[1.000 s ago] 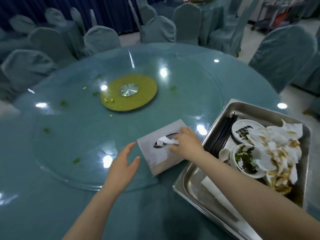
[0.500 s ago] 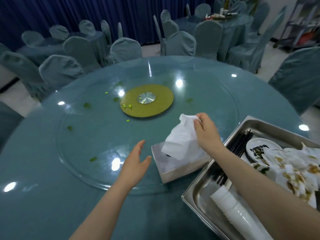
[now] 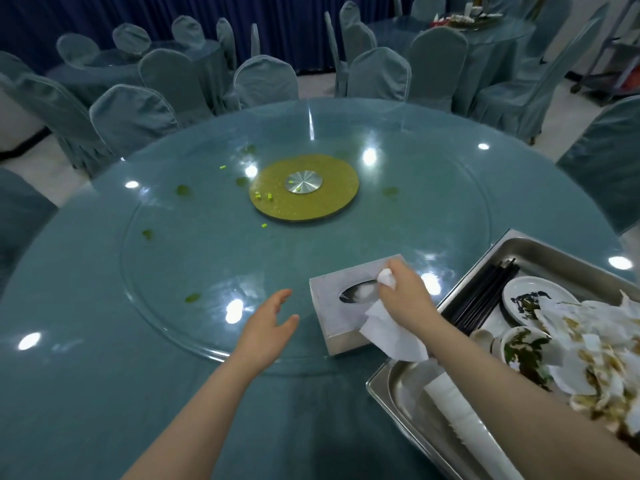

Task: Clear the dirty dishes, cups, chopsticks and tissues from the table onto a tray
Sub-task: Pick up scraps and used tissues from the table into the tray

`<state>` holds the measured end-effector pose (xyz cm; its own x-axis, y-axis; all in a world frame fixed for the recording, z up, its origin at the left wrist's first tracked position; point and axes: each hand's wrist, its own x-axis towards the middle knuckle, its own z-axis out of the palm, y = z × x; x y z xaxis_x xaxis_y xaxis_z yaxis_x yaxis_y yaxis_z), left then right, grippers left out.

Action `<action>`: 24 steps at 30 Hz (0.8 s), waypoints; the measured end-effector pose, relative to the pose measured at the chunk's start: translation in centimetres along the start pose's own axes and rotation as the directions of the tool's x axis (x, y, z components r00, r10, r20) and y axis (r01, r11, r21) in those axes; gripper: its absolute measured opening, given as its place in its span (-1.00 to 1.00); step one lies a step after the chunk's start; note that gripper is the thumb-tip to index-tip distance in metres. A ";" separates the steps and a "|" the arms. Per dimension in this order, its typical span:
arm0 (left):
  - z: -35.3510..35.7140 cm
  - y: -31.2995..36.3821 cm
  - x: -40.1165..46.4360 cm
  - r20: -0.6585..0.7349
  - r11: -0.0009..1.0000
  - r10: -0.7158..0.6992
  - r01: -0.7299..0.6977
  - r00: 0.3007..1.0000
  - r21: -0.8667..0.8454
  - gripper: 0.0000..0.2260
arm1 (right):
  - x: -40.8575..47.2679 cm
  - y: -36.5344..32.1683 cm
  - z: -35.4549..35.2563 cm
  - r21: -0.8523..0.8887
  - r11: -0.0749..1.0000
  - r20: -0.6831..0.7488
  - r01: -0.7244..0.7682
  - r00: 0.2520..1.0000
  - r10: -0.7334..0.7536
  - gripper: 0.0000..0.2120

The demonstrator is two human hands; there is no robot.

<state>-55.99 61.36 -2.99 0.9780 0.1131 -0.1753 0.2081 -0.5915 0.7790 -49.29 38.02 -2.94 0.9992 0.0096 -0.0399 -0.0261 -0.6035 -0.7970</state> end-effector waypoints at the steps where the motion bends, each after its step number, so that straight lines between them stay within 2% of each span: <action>1: -0.2 -0.3 0.0 0.001 1.000 -0.013 0.013 1.000 0.005 -0.56 | -0.3 -0.3 1.1 -0.027 0.999 0.077 0.028 0.997 -0.026 -0.76; 3: -0.5 -1.0 0.2 0.000 0.999 -0.047 0.047 0.999 0.014 -0.55 | -0.5 -1.2 3.6 -0.147 0.973 0.266 0.180 0.954 -0.137 -0.50; 4: -0.7 -1.4 0.3 0.004 0.998 -0.063 0.063 0.998 0.029 -0.55 | -0.3 -1.8 4.9 -0.218 0.934 0.347 0.282 0.917 -0.196 -0.43; 6: -1.2 -2.3 0.6 0.018 0.992 -0.092 0.090 0.996 0.090 -0.54 | 0.2 -3.1 6.9 -0.293 0.852 0.449 0.434 0.849 -0.278 -0.43; 8: -1.6 -3.6 1.0 0.058 0.975 -0.151 0.139 0.987 0.172 -0.51 | 0.8 -3.8 8.2 -0.340 0.802 0.501 0.491 0.816 -0.288 -0.47; 11: -2.1 -6.0 1.3 0.153 0.928 -0.228 0.167 0.962 0.333 -0.47 | 1.4 -3.7 8.7 -0.452 0.738 0.532 0.501 0.815 -0.229 -0.57; 16: -1.3 -9.2 1.0 0.223 0.829 -0.354 0.194 0.908 0.524 -0.35 | 1.7 -3.1 8.4 -0.429 0.769 0.541 0.473 0.817 -0.201 -0.50; 19: 0.0 -9.8 1.1 0.212 0.778 -0.412 0.221 0.886 0.589 -0.24 | 1.8 -3.1 8.3 -0.423 0.773 0.546 0.472 0.814 -0.199 -0.50; 24: 1.1 -9.5 1.2 0.210 0.762 -0.407 0.204 0.889 0.614 -0.18 | 1.5 -3.0 7.8 -0.441 0.771 0.503 0.459 0.838 -0.211 -0.55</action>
<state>-56.85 66.28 -11.29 0.7812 0.1739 -0.5995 0.3488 -0.9181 0.1883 -47.98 46.08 -5.36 0.8267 0.5368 -0.1686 0.4526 -0.8125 -0.3674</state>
